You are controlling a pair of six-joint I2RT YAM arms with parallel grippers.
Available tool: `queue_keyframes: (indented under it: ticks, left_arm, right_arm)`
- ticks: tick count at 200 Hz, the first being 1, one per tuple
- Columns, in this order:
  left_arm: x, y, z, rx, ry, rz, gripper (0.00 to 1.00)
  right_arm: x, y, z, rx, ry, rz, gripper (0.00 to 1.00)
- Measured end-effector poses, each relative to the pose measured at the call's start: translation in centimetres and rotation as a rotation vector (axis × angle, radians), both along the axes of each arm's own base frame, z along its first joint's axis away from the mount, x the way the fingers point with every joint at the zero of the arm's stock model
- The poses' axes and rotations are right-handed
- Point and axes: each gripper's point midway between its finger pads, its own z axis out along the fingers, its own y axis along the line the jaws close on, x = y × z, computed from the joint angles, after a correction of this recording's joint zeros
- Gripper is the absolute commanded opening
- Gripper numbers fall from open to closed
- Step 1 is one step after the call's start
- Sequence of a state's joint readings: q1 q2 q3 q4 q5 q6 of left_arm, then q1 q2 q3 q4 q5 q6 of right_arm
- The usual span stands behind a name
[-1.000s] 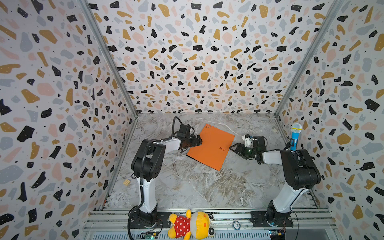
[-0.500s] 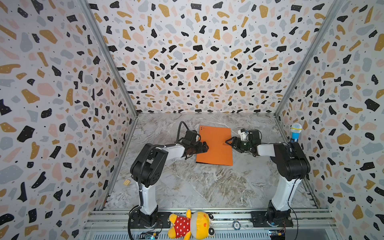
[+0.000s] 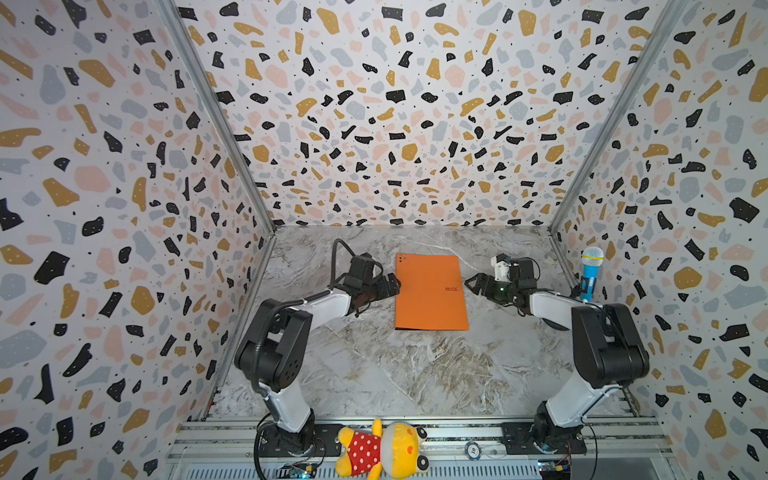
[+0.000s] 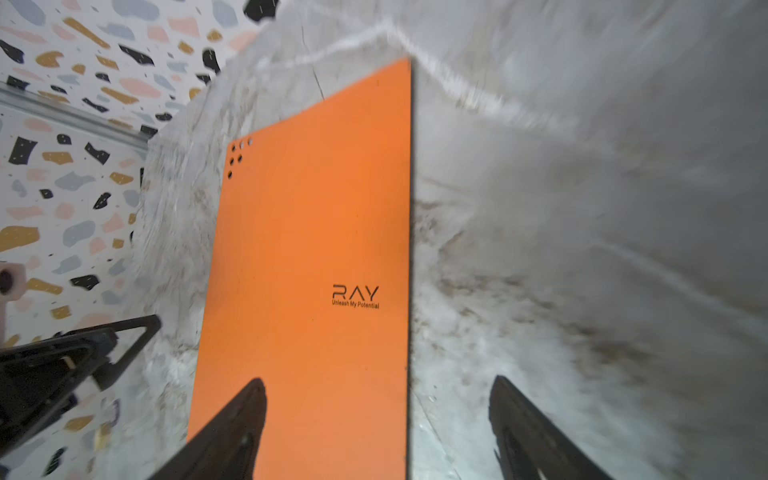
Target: Put the files into the folder
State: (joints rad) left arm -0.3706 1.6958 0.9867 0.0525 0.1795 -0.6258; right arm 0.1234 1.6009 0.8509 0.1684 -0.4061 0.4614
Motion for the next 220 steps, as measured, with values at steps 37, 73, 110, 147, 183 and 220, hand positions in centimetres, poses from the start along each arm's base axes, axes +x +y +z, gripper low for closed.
queue_keyframes:
  ticks: [37,73,110,147,183,220]
  left_arm:
    - [1.2,5.2,4.1,0.095,-0.139,0.148,0.99]
    - [0.1,9.3,5.7,0.204,-0.218,0.262,1.00]
    - [-2.2,13.1,6.6,0.331,-0.312,0.367,0.99]
    - [-3.5,16.5,7.7,0.435,-0.375,0.469,1.00]
    - [-3.8,19.1,8.4,0.489,-0.386,0.549,0.99]
    - [-4.3,20.5,8.8,0.521,-0.402,0.592,0.99]
  right_arm:
    - [-1.6,-4.3,6.5,-0.239,-0.358,-0.119,0.93]
    - [-4.1,-7.8,4.8,-0.426,-0.513,-0.212,0.96]
    - [-4.4,-10.0,1.5,-0.544,-0.501,-0.254,0.95]
    - [-3.9,-10.7,4.7,-0.552,-0.644,-0.311,0.95]
    - [-5.4,-11.7,6.0,-0.544,-0.690,-0.368,0.96]
    - [-7.9,-13.9,3.7,-0.530,-0.654,-0.431,0.99]
